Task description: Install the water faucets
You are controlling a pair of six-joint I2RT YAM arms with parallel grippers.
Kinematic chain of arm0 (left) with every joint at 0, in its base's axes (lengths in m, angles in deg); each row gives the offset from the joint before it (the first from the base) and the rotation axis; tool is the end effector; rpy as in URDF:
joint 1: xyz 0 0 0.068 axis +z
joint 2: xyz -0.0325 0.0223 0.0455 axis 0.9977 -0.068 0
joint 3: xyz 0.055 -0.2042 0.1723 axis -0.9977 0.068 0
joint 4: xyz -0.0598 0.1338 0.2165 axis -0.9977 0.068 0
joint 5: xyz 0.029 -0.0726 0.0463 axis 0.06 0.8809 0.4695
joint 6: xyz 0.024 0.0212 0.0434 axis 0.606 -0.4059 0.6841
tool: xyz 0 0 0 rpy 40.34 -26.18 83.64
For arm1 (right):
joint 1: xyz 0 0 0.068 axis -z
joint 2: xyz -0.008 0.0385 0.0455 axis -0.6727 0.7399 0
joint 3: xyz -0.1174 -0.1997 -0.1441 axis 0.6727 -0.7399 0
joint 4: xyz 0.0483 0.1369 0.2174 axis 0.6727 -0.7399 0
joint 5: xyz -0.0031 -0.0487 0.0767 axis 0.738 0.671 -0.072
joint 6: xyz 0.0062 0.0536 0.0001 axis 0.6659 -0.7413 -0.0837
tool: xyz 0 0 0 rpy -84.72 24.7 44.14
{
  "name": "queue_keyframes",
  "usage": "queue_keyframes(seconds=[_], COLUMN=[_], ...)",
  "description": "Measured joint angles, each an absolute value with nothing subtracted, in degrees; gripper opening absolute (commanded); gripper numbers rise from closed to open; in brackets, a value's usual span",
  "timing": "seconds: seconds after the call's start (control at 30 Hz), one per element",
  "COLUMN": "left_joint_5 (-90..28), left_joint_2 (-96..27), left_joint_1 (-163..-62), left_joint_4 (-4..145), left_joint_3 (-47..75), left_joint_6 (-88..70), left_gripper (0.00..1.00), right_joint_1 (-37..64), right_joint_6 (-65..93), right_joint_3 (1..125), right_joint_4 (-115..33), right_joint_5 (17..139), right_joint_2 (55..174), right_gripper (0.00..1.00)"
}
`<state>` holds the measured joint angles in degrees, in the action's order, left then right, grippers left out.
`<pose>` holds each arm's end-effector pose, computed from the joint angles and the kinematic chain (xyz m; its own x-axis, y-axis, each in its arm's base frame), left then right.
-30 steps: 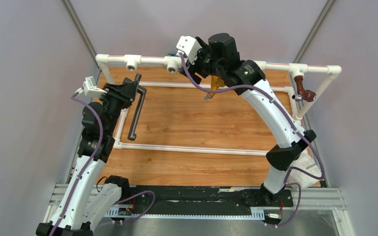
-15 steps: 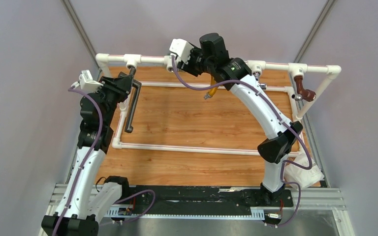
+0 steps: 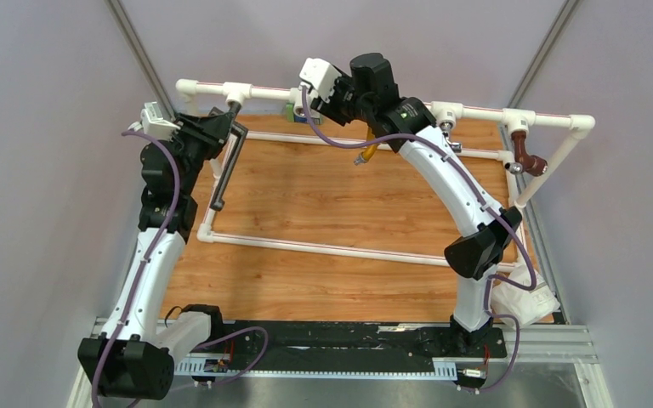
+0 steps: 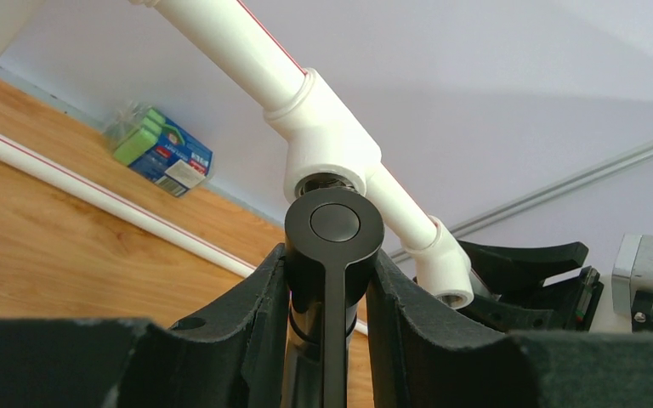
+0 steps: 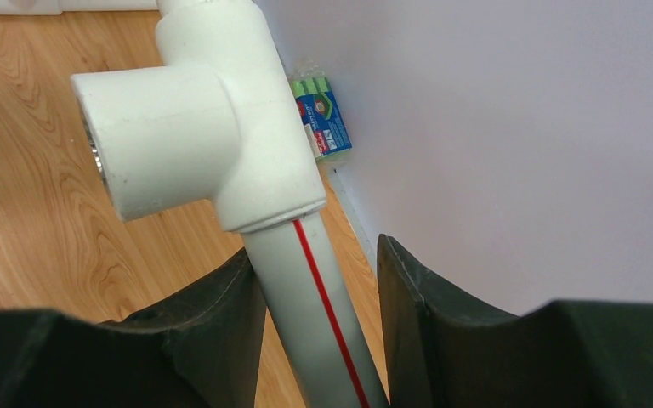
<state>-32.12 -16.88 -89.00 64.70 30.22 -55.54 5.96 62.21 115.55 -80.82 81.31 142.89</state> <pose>0.2336 -0.0161 0.4008 -0.0906 -0.8416 -0.5324 0.1826 0.5116 -0.8396 0.3404 0.2531 0.4547 0.1967 -0.6769 -0.7093 -0.6826 0.4248 -0.5946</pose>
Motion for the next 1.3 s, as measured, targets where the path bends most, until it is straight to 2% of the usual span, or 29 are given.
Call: queue_keyframes(seconds=[0.6, 1.03, 1.3], left_joint_5=[-33.32, -34.46, -40.56], left_joint_2=[-18.68, -18.52, -18.57], left_joint_1=[-87.84, -87.97, -92.01], left_joint_4=[60.31, 51.83, 50.38], left_joint_3=[31.86, 36.41, 36.60], left_joint_6=[-58.60, -58.71, -54.16], left_gripper=[0.00, 0.00, 0.00], right_joint_1=[6.33, 6.36, 6.62], right_joint_6=[60.14, 59.28, 58.76], right_joint_3=[111.84, 111.53, 110.94], right_joint_4=[-76.89, -76.43, -75.77], right_joint_5=[81.40, 80.70, 79.93], right_joint_2=[141.62, 141.49, 141.18], right_gripper=[0.00, 0.00, 0.00])
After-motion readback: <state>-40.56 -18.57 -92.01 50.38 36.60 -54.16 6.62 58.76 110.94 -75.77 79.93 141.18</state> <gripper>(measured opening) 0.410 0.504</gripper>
